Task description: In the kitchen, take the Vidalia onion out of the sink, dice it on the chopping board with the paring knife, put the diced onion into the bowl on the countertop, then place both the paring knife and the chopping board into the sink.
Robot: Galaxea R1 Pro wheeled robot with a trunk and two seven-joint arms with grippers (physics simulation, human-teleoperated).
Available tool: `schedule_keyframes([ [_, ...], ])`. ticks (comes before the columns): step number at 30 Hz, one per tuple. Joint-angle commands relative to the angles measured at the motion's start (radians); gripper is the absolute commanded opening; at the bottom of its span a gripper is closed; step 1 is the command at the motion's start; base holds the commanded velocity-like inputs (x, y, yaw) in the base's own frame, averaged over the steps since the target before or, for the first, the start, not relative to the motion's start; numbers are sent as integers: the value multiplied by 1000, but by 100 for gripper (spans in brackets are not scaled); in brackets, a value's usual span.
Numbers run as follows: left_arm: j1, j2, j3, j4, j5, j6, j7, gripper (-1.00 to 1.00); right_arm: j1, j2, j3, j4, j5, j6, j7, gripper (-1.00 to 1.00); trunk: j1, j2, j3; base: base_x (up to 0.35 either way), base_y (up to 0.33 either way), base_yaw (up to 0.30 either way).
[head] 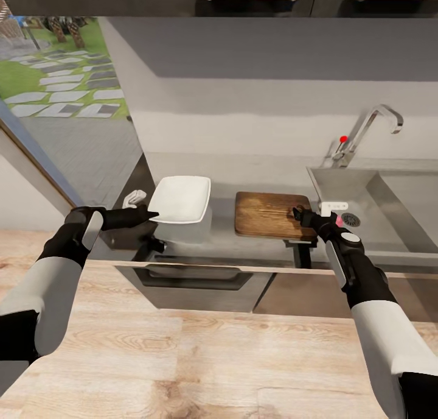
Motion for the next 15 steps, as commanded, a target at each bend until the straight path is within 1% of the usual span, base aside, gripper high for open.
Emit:
schedule_keyframes([
  [1, 0, 0, 0, 1, -21, 0, -3, -100, -1, 0, -2, -1, -4, 6, 5, 100, 1, -1, -2, 0, 0, 0],
  [2, 0, 0, 0, 1, -21, 0, -3, -100, -1, 0, -2, -1, -4, 6, 5, 100, 1, -1, -2, 0, 0, 0],
  [3, 0, 0, 0, 1, -21, 0, -3, 100, -1, 0, -2, -1, -4, 6, 5, 100, 1, -1, -2, 0, 0, 0],
  [15, 0, 1, 0, 1, -21, 0, -3, 100, -1, 0, -2, -1, -4, 6, 5, 100, 1, -1, -2, 0, 0, 0],
])
